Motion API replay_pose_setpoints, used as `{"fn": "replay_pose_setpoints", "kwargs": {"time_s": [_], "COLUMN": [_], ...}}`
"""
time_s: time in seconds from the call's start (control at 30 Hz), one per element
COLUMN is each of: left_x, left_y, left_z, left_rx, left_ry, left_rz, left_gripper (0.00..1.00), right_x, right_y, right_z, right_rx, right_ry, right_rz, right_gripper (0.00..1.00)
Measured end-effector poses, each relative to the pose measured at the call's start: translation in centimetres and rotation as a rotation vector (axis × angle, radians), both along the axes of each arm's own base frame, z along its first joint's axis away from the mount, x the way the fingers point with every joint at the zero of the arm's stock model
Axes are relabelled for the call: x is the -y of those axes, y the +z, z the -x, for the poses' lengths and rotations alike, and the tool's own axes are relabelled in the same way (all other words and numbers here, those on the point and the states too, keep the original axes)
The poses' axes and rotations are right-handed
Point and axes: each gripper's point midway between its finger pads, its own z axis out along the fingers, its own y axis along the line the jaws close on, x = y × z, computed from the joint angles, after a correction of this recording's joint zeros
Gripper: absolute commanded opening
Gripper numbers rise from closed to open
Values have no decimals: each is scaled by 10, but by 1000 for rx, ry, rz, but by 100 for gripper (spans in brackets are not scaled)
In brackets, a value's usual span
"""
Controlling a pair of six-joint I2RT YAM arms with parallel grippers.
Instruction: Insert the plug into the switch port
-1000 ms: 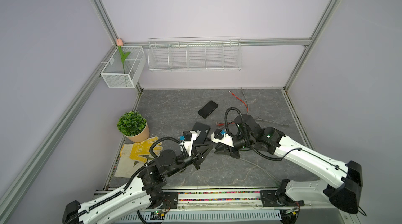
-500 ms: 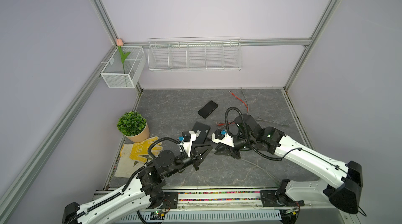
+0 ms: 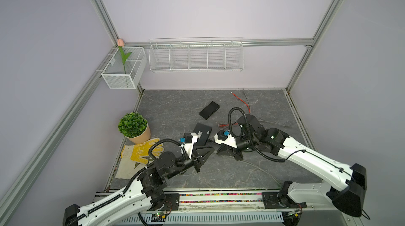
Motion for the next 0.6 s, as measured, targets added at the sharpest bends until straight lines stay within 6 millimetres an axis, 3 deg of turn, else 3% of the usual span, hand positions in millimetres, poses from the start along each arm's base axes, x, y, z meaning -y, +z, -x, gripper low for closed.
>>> {"fn": "replay_pose_setpoints", "kwargs": {"time_s": [0.07, 0.13, 0.2, 0.4, 0.5, 0.6], "left_x": [-1, -5, -9, -33, -43, -55], "left_y": [0, -2, -4, -18, -21, -22], "left_z": [-1, -4, -8, -33, -49, -78], "left_rx": [2, 2, 2, -36, -54, -85], "left_ry": [7, 31, 66, 263, 361, 480], "left_rz": [-3, -10, -22, -78, -130, -186], "left_gripper": [27, 45, 54, 61, 60, 59], "right_x": [0, 1, 4, 17, 28, 43], "right_y": [0, -3, -8, -15, 3, 41], "right_z": [-2, -8, -18, -65, -99, -139], "right_rx": [5, 22, 49, 170, 277, 424], "right_ry": [-9, -41, -90, -298, -431, -586], "right_rz": [3, 22, 52, 207, 304, 387], "right_gripper": [7, 7, 7, 7, 7, 6]}}
